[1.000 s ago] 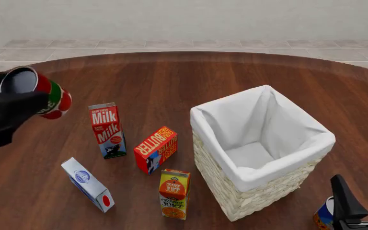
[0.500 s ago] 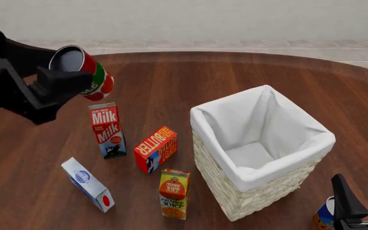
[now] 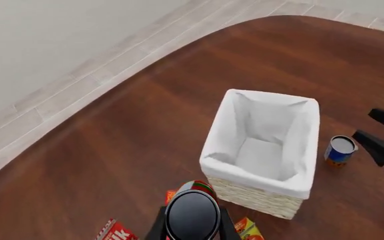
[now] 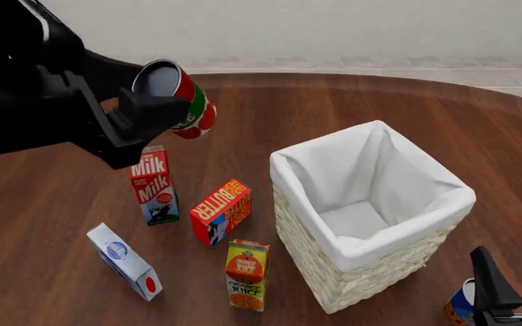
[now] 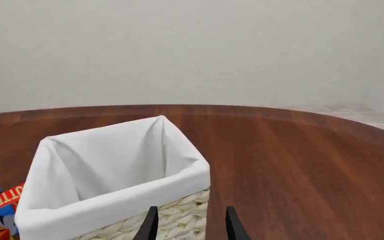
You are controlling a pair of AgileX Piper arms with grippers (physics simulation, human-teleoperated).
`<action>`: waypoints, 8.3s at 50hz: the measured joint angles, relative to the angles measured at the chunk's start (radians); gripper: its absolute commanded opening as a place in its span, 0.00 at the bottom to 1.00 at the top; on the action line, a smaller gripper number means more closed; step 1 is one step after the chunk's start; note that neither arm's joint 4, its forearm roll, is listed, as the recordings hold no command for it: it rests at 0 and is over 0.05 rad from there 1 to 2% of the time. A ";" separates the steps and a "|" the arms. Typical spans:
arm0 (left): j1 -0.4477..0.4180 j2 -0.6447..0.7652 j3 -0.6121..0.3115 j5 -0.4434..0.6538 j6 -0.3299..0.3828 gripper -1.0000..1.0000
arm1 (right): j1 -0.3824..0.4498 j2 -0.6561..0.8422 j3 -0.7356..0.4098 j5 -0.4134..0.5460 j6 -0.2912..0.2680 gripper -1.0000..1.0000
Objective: Pick up the alphabet soup and the tomato sauce, and put them in the basket.
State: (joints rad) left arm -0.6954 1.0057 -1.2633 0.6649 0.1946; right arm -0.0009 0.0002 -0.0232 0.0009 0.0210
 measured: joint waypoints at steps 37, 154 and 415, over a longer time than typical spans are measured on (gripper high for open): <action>-0.182 0.200 -0.040 -0.117 -0.024 0.00 | -0.002 0.000 0.001 0.001 0.002 1.00; -0.287 0.694 -0.222 -0.213 -0.021 0.00 | -0.021 0.000 0.002 -0.017 0.054 1.00; -0.299 0.056 -0.112 -0.493 -0.512 1.00 | -0.159 0.554 -0.971 1.124 -0.054 1.00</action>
State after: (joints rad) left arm -0.9944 1.0620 -1.3752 0.1718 -0.3172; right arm -0.1597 0.5539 -0.9947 1.1248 -0.0333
